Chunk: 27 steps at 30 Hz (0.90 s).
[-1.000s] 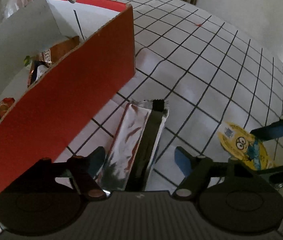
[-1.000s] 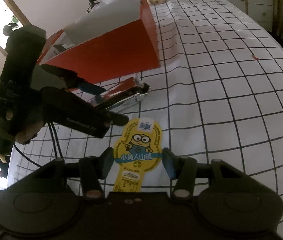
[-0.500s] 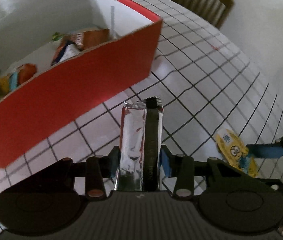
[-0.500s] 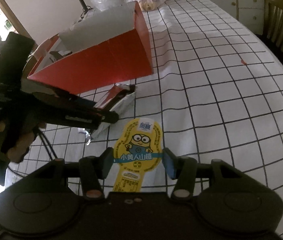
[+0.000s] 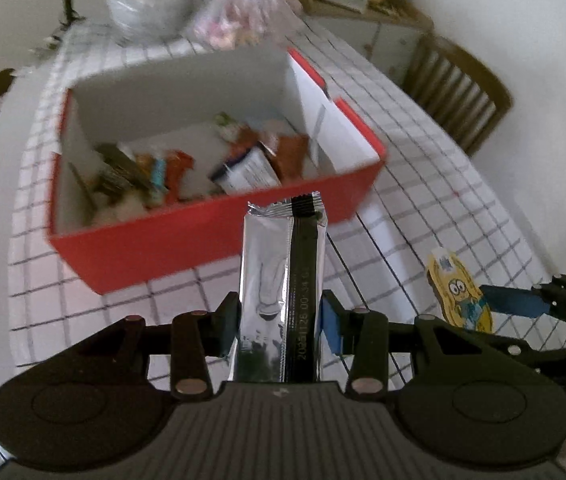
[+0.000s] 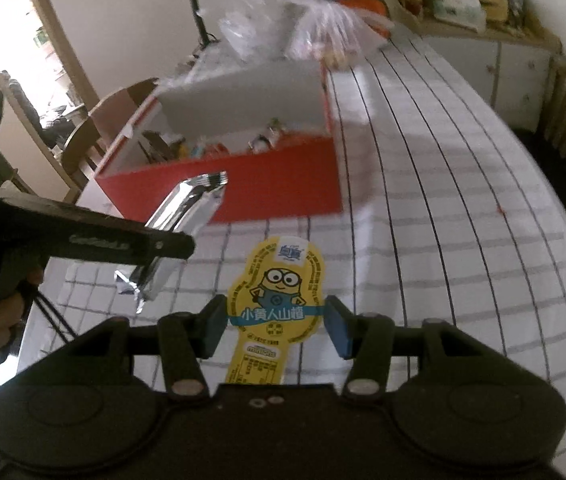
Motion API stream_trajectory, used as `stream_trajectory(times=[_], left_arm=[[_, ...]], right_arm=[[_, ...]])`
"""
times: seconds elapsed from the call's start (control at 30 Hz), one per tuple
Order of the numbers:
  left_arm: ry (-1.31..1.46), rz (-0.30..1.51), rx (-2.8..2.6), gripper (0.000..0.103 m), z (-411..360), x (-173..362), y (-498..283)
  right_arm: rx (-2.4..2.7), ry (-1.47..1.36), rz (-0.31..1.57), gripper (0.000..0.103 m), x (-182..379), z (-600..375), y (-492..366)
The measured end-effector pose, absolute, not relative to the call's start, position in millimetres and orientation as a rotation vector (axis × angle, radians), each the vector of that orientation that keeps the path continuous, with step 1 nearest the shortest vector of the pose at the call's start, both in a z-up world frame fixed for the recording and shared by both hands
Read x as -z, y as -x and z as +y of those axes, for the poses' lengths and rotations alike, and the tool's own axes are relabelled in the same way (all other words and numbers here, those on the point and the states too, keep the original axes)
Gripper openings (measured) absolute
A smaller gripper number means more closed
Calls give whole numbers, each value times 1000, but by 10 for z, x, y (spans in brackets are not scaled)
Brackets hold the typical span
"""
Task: Organize snacks
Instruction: 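Lift and carry the silver bar and yellow packet into the red box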
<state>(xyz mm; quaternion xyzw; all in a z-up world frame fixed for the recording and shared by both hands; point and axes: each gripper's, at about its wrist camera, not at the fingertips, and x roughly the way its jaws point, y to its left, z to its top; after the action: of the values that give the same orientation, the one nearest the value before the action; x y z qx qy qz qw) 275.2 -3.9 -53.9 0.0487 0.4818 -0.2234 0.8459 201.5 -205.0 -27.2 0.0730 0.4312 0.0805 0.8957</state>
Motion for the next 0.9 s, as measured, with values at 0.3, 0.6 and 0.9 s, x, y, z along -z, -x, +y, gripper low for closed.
stream_trajectory(times=[0.3,0.6,0.9], left_arm=[[-66,904,376,42,277,27,-2907],[-98,856,274,42,359,-164,-3274],[-107,913,202,42,378,-64,-3836]], right_arm=[[-222,-57,807,51,-109,-1805,-2498],[-238,24,777,51,-281,-1641,-3096],[-216,85,833,51,-120,-1584,-3687]])
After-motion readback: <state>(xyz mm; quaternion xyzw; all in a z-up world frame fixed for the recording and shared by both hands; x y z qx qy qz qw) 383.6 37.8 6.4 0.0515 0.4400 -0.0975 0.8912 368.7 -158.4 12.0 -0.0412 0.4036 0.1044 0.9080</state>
